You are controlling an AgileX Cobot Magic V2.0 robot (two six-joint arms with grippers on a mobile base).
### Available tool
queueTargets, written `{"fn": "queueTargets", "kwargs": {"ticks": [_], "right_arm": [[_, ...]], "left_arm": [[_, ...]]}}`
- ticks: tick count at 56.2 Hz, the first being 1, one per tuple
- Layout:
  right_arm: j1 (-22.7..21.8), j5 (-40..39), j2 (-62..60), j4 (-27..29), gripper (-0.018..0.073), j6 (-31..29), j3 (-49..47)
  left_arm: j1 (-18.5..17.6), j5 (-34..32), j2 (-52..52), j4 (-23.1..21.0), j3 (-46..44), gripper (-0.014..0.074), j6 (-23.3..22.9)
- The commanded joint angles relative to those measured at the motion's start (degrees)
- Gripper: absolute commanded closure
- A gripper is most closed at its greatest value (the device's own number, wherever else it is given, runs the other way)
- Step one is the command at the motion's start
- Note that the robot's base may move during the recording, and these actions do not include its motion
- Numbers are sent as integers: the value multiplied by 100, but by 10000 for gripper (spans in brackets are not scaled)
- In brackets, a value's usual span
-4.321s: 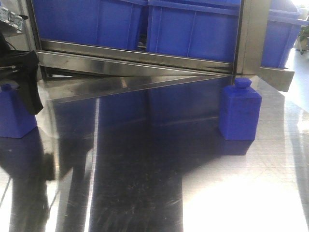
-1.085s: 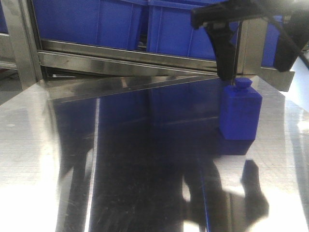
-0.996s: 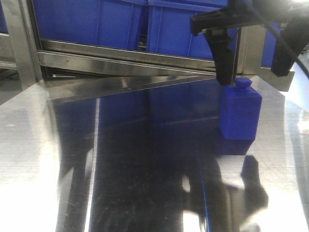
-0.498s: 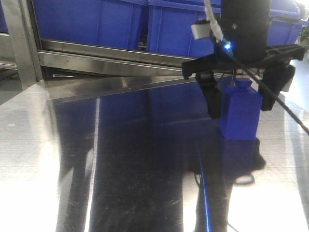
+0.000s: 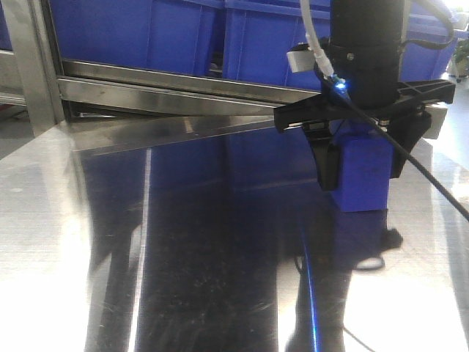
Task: Pick and sort blue part to right shelf
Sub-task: 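Lower the right gripper onto the blue block part, grasp and lift, then drive the base away from the steel table holding both parts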
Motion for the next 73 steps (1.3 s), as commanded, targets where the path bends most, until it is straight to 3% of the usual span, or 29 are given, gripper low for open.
{"fn": "queueTargets", "kwargs": {"ticks": [1,22,36,51,63,73], "right_arm": [[-23,-58,-528,-188,363,-52,-140],[5,-346,-1930,-224,364,-618,254],[5,-1256,-3288,-245,364,-805,1806],[5,-2678,-5189,-449,364,-919,3790],[5,-3583,-6999,-765,364,-919,5178],[5,-3875,-8470,-973,364,-919,5769]], "left_arm": [[-21,-495,-34,-165,-170,354,3],[-21,-426,-360,-318,214,354,3],[-21,-818,-1394,-285,959,354,24],[-21,-717,-2206,-264,1399,354,159],[-21,-612,-2364,-264,1493,354,158],[-21,-700,-2364,-264,1493,354,158]]}}
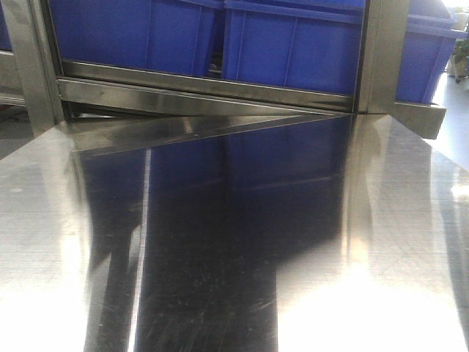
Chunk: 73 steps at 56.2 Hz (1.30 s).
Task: Pick and sort blue part to right shelf
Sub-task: 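Drive the base away from the steel table holding both parts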
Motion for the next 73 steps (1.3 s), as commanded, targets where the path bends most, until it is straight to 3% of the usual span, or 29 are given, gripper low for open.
{"fn": "queueTargets", "kwargs": {"ticks": [1,17,29,73], "right_arm": [[5,-665,-623,-247,364,-54,2],[5,-1122,-1763,-329,364,-54,23],[5,-1432,-1772,-540,364,-54,23],[5,-1418,-1772,-540,365,-54,23]], "left_arm": [[-21,-556,38,-65,-165,354,7],[-21,-556,38,-65,-165,354,7],[-21,-535,38,-65,-165,354,7],[-21,-535,38,-65,-165,354,7]]}}
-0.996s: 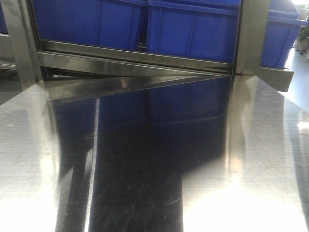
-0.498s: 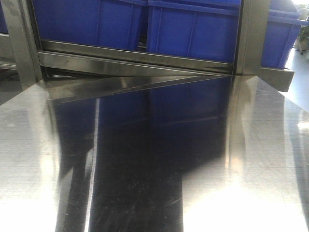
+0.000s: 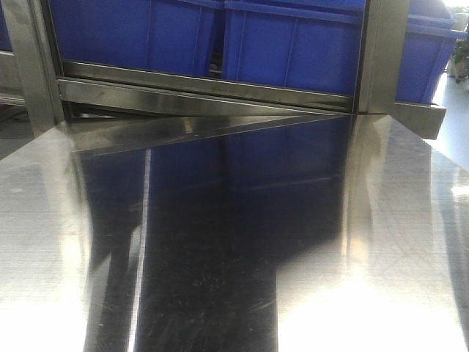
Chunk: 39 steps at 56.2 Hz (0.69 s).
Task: Pick and sort blue part to right shelf
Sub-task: 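Drive the base away from the steel table holding both parts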
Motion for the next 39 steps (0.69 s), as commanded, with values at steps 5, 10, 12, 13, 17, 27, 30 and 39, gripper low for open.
{"fn": "queueTargets", "kwargs": {"ticks": [5,10,12,13,17,27,30,39], "right_arm": [[5,-556,62,-155,365,-44,-174],[5,-556,70,-155,365,-44,-174],[5,-556,70,-155,365,-44,-174],[5,-556,70,-155,365,-44,-174],[5,-556,70,-155,365,-44,-174],[5,-556,70,-155,365,-44,-174],[5,-556,70,-155,365,-44,-174],[5,-556,70,-155,365,-44,-174]], "left_arm": [[-21,-503,38,-65,-165,354,7],[-21,-503,38,-65,-165,354,7],[-21,-503,38,-65,-165,354,7],[-21,-503,38,-65,-165,354,7],[-21,-503,38,-65,-165,354,7],[-21,-503,38,-65,-165,354,7],[-21,-503,38,-65,-165,354,7],[-21,-503,38,-65,-165,354,7]]}}
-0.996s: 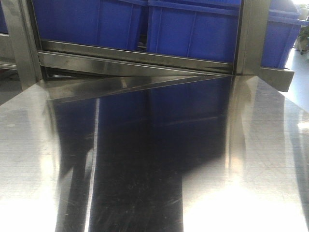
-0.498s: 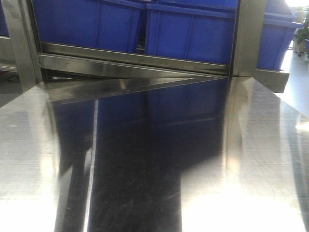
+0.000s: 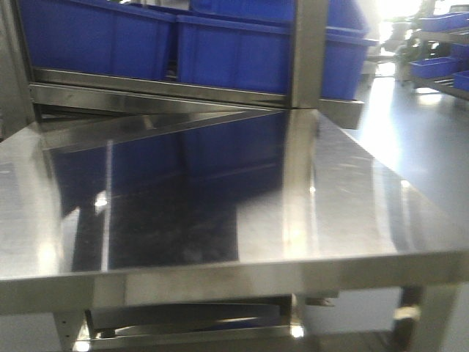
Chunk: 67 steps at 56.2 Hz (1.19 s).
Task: Pick and sort blue part to right shelf
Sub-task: 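Drive the base away from the steel table holding both parts, then drive the base across the floor to the rack of blue bins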
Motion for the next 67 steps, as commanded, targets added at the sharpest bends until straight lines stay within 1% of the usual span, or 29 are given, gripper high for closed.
{"fn": "queueTargets", "kwargs": {"ticks": [1,67], "right_arm": [[5,-532,70,-154,365,-44,-174],[5,-532,70,-154,365,-44,-174]], "left_arm": [[-21,-503,38,-65,-179,354,7],[-21,-461,38,-65,-179,354,7]]}}
